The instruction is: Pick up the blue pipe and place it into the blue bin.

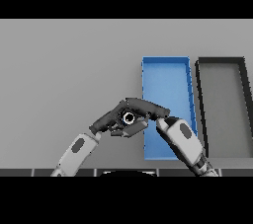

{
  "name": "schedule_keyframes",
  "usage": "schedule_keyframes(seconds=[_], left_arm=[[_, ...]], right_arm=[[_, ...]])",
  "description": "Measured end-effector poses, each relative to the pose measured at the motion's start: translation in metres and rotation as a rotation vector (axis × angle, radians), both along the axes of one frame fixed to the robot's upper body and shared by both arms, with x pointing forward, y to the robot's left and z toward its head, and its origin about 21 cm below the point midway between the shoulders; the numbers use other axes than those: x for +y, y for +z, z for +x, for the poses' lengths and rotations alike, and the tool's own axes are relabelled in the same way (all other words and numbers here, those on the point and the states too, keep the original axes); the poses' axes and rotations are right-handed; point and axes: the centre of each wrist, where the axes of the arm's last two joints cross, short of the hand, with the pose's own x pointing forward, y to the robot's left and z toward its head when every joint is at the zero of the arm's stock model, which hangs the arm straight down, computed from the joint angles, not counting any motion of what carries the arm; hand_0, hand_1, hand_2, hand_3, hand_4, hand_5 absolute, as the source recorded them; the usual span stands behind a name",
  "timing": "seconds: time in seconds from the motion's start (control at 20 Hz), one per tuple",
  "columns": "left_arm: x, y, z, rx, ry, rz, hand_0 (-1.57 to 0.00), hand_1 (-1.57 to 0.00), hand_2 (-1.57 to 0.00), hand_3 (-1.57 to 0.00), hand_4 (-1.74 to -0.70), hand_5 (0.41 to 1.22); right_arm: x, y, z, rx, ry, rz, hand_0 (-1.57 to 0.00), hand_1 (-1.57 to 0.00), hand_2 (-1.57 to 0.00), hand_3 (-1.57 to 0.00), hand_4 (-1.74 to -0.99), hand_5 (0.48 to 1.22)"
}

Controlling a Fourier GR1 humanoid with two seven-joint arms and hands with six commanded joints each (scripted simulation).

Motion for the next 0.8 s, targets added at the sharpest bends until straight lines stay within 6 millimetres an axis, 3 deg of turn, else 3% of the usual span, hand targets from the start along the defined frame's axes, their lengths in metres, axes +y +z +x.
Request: schedule_keyframes(seconds=[0.15,0.25,0.4,0.45,0.55,0.65,0.7,0.8], left_arm=[[0.0,-0.002,-0.002,0.028,-0.003,-0.112,-1.4,-1.39,-1.31,-1.36,-1.7,1.221],[0.001,0.0,0.0,0.034,-0.002,-0.109,-1.46,-1.45,-1.37,-1.44,-1.71,1.221],[0.001,-0.001,-0.001,0.03,-0.011,-0.128,-1.52,-1.51,-1.39,-1.5,-1.73,1.221],[0.001,0.002,0.002,0.039,-0.004,-0.125,-1.43,-1.35,-1.22,-1.33,-1.65,1.221],[0.007,0.004,0.003,-0.018,-0.017,-0.08,-0.93,-0.87,-0.78,-0.85,-1.41,1.221],[0.006,0.002,0.004,-0.071,-0.066,-0.002,-0.59,-0.55,-0.5,-0.55,-1.22,1.221],[0.009,0.003,0.003,-0.095,-0.086,0.01,-0.47,-0.44,-0.4,-0.44,-1.14,1.187],[0.009,0.003,0.006,-0.111,-0.083,0.045,-0.3,-0.28,-0.26,-0.28,-1.04,1.02]], right_arm=[[0.003,-0.005,-0.002,0.002,0.024,0.072,-1.43,-1.42,-1.43,-1.37,-1.441,1.019],[0.002,-0.002,-0.001,-0.093,0.009,0.05,-1.48,-1.48,-1.48,-1.44,-1.457,1.092],[0.0,-0.001,-0.006,-0.098,0.012,0.051,-1.52,-1.52,-1.53,-1.51,-1.475,1.155],[0.0,-0.002,-0.003,-0.09,0.005,0.072,-1.53,-1.53,-1.53,-1.52,-1.48,1.168],[-0.003,-0.003,-0.002,-0.068,0.002,0.108,-1.55,-1.55,-1.55,-1.54,-1.487,1.187],[-0.002,-0.003,-0.002,-0.049,0.0,0.08,-1.56,-1.56,-1.56,-1.55,-1.49,1.199],[-0.001,0.001,-0.003,-0.053,-0.001,0.063,-1.56,-1.56,-1.56,-1.55,-1.491,1.204],[0.001,0.0,-0.004,-0.061,0.004,0.064,-1.56,-1.56,-1.56,-1.56,-1.493,1.21]])
